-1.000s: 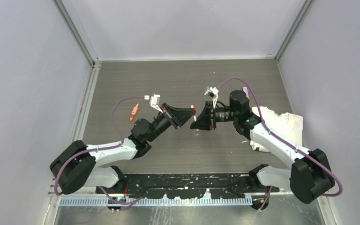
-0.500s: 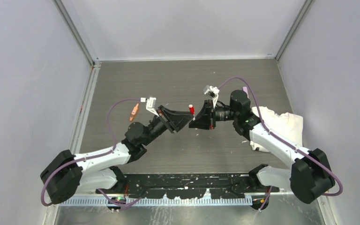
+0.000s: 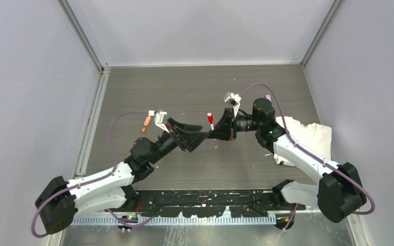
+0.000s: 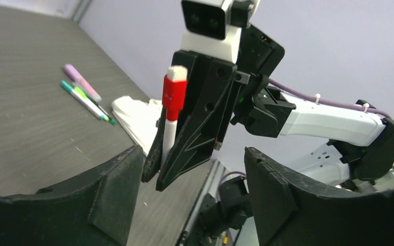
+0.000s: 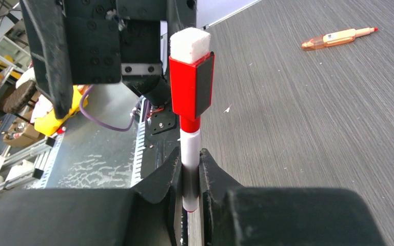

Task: Insert the pens into the pen caps
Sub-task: Insert the pen cap onto the pen, then press the pen cap onto the pen.

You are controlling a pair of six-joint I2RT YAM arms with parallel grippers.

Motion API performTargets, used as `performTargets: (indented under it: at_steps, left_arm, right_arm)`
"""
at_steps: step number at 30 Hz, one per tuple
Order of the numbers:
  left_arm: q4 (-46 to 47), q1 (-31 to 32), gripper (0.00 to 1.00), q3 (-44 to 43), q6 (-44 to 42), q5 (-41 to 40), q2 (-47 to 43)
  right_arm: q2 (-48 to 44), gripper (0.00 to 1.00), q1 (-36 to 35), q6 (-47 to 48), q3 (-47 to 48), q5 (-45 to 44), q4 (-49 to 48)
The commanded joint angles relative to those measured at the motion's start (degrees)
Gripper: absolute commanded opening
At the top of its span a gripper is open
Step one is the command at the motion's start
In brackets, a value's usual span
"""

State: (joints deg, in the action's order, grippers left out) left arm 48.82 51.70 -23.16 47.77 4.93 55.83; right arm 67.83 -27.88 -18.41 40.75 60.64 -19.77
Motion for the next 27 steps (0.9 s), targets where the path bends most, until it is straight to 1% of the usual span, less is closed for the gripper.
performTargets:
  at_steps: [1,6,8,15,20,22,24,27]
  left_arm:
    - [-6.8,0.2,0.77,-2.7,-7.8,-3.3,-5.7]
    - [-14.0,0.0,0.84,-7.4,-10.8,-4.5,-7.4]
    - [-17.5,0.0,0.86,-10.0,-10.7,-6.9,-7.0]
    - [-25.9,0.0,0.88,-16.7,-7.3,-11.6,-4.2]
    - [-34.2,0.5,0.81,-21.6,-4.1,-15.8,-1.8]
    - [-36.9,1.0,0.77,-23.2,-3.5,-18.0,-1.0]
    - [-38.3,1.7,0.71,-24.4,-3.3,-19.6,-0.2]
    - [-39.6,2.8,0.67,-26.0,-3.7,-20.8,1.0]
  right_arm:
    - [-0.9,0.01,0.1,0.1,0.6,2.7,-3.2]
    - [-1.0,0.01,0.1,1.1,0.9,3.7,-2.1]
    - [-0.9,0.01,0.2,1.4,1.0,3.7,-1.6]
    - [-0.7,0.01,0.2,1.9,1.3,2.9,-0.4]
    - [-0.3,0.01,0.3,2.2,1.5,2.4,0.3]
    - [-0.4,0.01,0.3,2.2,1.6,2.3,0.4]
    - [-0.3,0.01,0.2,2.2,1.7,2.1,0.6]
    - [-0.1,0.01,0.2,2.4,1.7,2.0,0.8]
